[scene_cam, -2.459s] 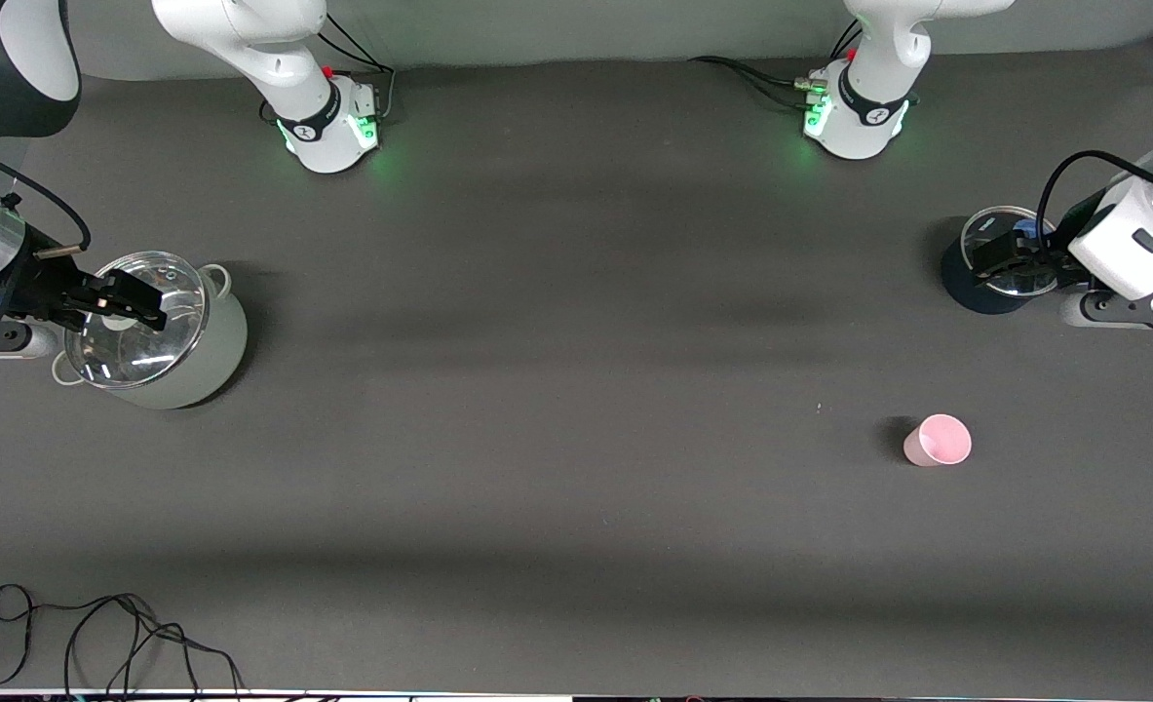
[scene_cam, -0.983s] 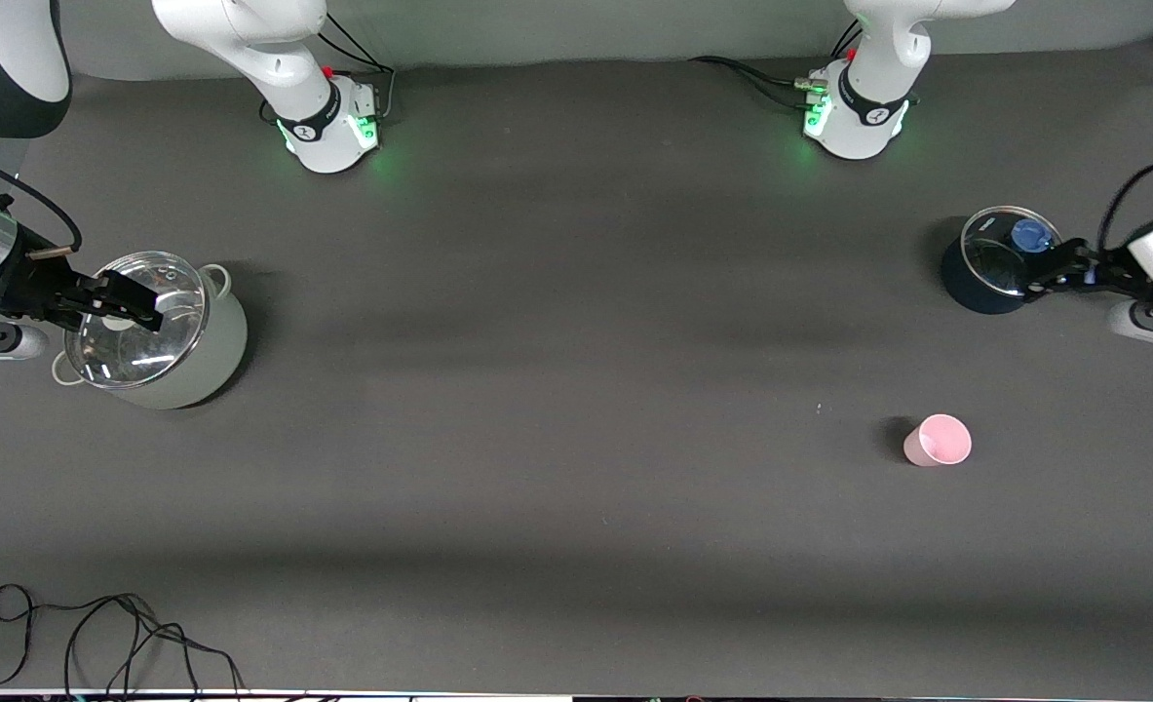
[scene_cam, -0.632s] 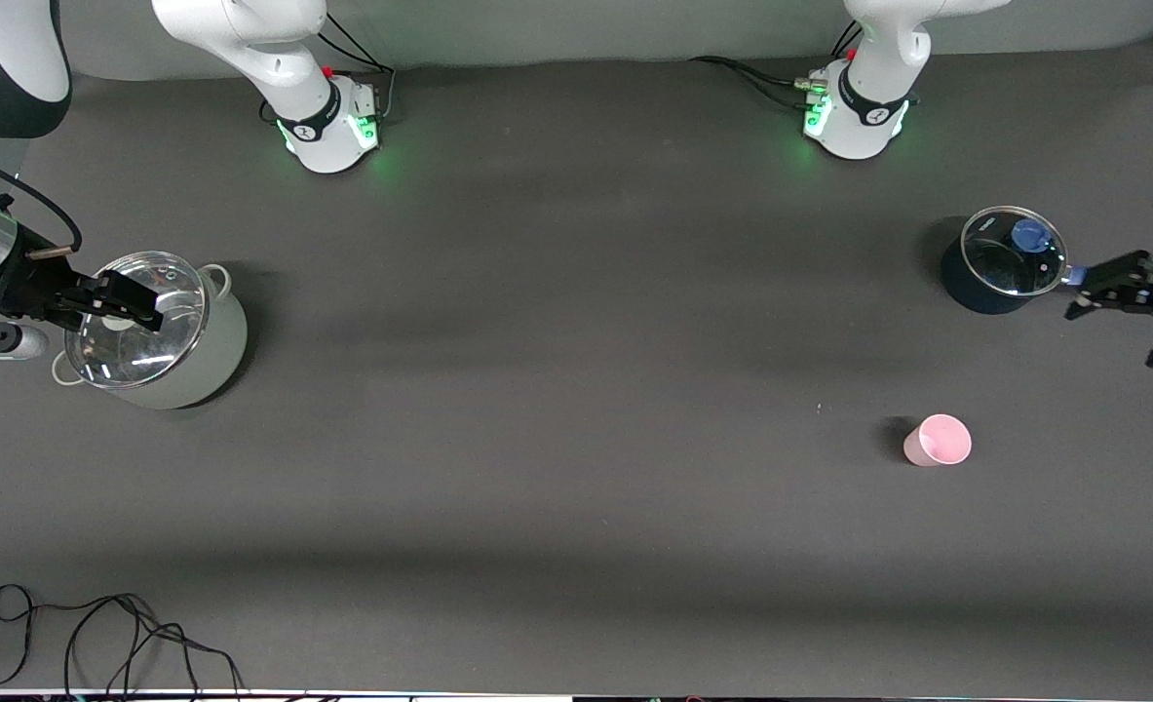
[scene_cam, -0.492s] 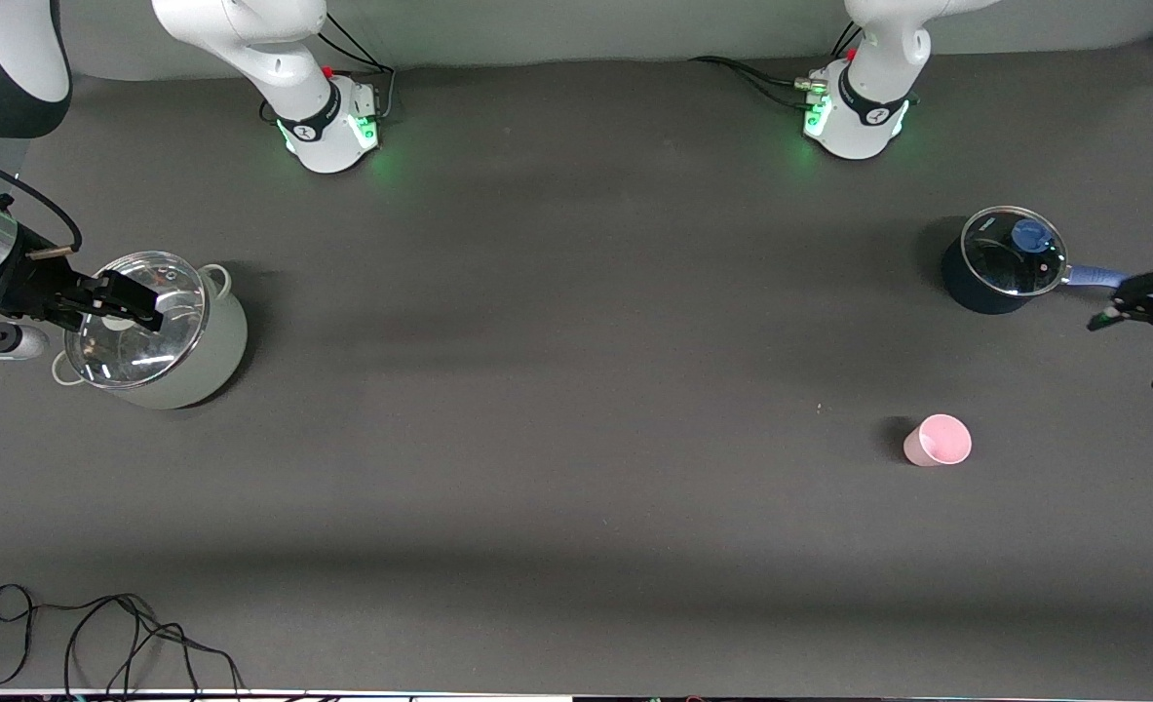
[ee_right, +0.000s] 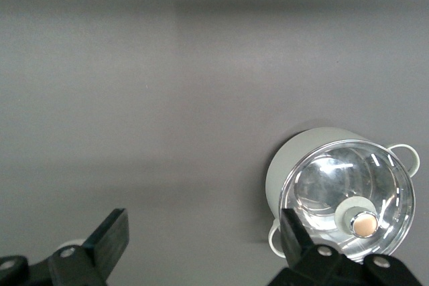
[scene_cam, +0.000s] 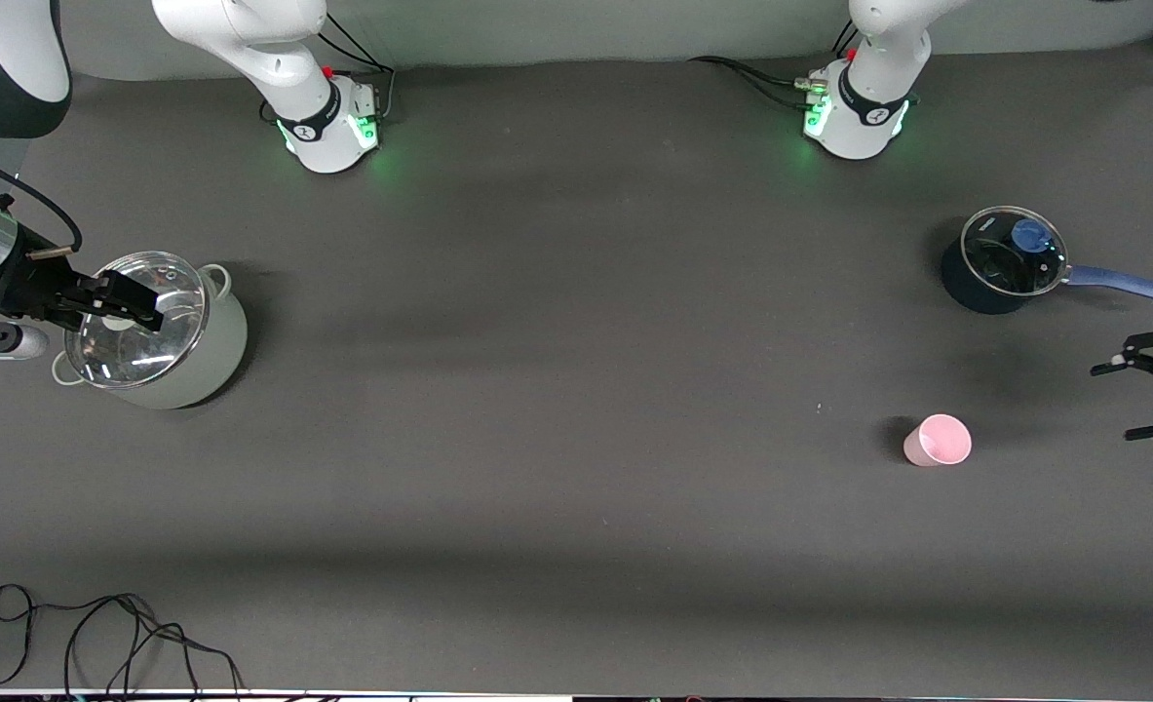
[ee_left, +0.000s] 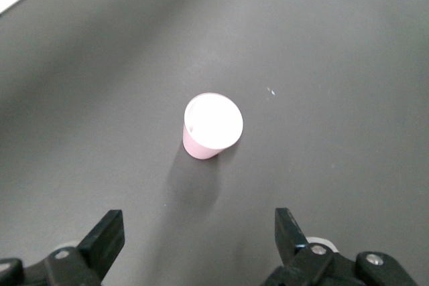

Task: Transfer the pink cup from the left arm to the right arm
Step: 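Lower the left gripper around the pink cup and close it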

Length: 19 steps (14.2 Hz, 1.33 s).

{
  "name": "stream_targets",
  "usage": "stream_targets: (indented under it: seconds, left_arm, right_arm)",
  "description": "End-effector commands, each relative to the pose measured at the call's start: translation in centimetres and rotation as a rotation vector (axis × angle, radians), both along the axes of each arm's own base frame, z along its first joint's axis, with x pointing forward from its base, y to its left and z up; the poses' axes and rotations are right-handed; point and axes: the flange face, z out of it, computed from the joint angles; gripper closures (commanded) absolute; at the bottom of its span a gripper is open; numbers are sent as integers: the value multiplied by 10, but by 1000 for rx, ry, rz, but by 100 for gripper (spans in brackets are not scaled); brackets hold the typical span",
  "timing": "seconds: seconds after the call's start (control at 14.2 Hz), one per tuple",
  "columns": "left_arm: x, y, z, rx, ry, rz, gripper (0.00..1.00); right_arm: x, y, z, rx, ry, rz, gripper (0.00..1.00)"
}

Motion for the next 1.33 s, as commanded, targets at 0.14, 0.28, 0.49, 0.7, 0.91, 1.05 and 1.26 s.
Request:
stream_targets:
  seconds: [0.14, 0.28, 0.49, 0.7, 0.91, 1.05, 1.26]
  left_arm:
    - [-14, 30, -89, -198, -182, -74, 0]
    - [-21, 28, -124, -274, -270, -89, 0]
    - [-30, 15, -173, -360, -355, -92, 0]
    - [-40, -2, -212, -386, -473, -78, 0]
    - [-42, -25, -237, -391, -505, -70, 0]
    - [-42, -42, -246, -401, -502, -49, 0]
    - [-40, -61, -253, -405, -496, -34, 0]
  right_arm:
    - [-3, 0, 4, 20, -7, 12, 0]
    - [-3, 0, 4, 20, -7, 12, 0]
    - [-3, 0, 4, 20, -7, 12, 0]
    - [-3, 0, 4, 20, -7, 12, 0]
    - [-3, 0, 3, 20, -6, 12, 0]
    - [-3, 0, 3, 20, -6, 12, 0]
    - [-3, 0, 3, 20, -6, 12, 0]
